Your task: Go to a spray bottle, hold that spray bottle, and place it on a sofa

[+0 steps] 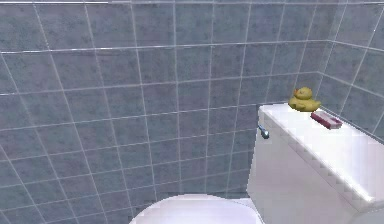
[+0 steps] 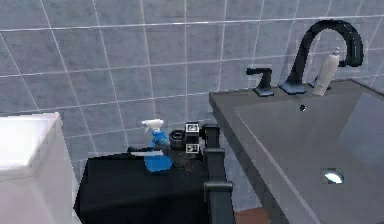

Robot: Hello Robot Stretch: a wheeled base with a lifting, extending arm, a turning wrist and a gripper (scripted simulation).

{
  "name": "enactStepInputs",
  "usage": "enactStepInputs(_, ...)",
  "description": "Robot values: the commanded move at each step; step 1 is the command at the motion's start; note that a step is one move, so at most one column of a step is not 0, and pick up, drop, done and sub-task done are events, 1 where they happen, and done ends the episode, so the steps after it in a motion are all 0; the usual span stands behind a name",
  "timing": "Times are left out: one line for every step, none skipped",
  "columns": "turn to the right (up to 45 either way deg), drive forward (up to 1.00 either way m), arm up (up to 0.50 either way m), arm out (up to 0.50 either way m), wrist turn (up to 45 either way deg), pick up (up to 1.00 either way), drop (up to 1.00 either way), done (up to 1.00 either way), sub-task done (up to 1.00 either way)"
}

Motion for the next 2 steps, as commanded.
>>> enactStepInputs(0.0, 0.0, 0.0, 0.0, 0.0, 1.0, 0.0, 0.0, 0.0)
enactStepInputs(0.0, 0.0, 0.1, 0.0, 0.0, 0.0, 0.0, 0.0, 0.0)
